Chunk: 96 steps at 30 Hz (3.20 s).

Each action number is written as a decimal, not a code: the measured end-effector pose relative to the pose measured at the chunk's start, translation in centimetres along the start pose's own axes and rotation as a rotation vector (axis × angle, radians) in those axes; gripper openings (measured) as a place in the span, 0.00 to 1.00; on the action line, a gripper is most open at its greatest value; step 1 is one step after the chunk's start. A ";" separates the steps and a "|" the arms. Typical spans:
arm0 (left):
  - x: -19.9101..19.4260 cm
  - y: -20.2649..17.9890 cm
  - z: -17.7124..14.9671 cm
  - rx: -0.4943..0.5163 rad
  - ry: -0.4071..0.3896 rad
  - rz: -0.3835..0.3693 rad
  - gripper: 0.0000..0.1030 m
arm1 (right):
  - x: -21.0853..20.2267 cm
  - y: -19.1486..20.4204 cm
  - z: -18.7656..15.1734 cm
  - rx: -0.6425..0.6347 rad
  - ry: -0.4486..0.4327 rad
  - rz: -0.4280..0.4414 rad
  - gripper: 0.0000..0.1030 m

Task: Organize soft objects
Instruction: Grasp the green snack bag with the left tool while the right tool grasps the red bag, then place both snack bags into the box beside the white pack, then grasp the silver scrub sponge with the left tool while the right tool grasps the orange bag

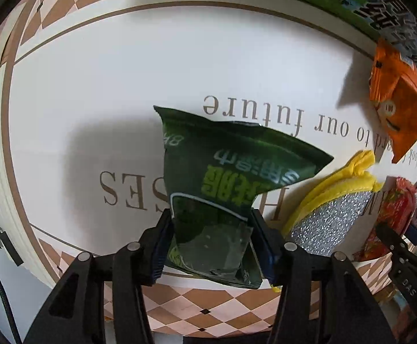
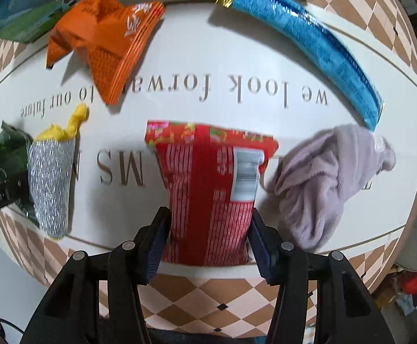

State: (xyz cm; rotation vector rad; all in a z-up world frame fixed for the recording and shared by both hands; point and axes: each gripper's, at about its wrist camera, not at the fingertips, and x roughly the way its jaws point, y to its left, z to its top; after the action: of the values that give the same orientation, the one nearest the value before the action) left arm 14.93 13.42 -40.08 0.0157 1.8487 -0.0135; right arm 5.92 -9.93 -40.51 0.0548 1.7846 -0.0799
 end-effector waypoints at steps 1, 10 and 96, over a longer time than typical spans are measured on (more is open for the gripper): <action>0.0 0.2 -0.1 -0.008 -0.004 -0.006 0.48 | 0.1 0.0 0.3 0.003 0.000 -0.003 0.57; -6.3 0.1 -3.3 -0.026 -0.096 -0.057 0.37 | -1.2 1.8 -0.3 -0.040 -0.008 0.036 0.47; -7.3 -2.7 -3.6 0.052 -0.300 0.160 0.97 | -5.8 9.4 12.8 -0.499 -0.196 -0.088 0.46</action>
State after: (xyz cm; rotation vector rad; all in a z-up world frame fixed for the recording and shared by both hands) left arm 13.46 10.75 -32.05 0.1884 1.5422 0.0452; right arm 20.33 -1.65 -37.79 -0.3782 1.5667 0.2880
